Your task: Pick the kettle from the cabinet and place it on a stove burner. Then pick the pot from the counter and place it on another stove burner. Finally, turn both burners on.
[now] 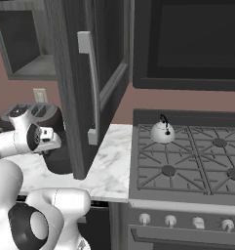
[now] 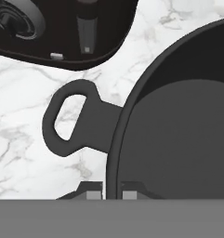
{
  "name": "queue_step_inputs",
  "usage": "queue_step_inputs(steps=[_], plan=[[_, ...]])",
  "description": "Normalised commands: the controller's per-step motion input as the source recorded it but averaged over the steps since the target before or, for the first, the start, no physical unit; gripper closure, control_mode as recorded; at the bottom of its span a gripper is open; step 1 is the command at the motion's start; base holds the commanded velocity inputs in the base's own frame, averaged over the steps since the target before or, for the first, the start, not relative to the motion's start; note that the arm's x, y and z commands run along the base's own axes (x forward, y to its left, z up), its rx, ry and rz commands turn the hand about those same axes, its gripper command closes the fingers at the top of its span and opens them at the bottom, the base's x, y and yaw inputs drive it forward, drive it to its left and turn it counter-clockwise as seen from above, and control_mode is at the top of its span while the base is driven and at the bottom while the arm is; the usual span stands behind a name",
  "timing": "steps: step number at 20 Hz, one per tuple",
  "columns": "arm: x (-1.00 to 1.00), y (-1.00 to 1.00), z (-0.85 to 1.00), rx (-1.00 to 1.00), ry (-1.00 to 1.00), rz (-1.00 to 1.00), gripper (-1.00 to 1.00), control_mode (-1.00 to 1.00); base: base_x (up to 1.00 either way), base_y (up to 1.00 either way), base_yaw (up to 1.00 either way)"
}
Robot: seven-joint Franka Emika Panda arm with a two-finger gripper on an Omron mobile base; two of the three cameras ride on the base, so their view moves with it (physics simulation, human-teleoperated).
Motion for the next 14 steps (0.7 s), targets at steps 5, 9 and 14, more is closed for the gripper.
queue_step_inputs(steps=[5, 9, 14], plan=[[-0.1, 0.14, 0.39, 0.0, 0.01, -0.04, 1.0, -1.0, 0.0, 0.0, 0.0], [-0.21, 0.17, 0.4, 0.0, 0.0, -0.04, 1.0, -1.0, 0.0, 0.0, 0.0], [-0.31, 0.08, 0.38, 0.0, 0.0, -0.02, 1.0, -1.0, 0.0, 0.0, 0.0]])
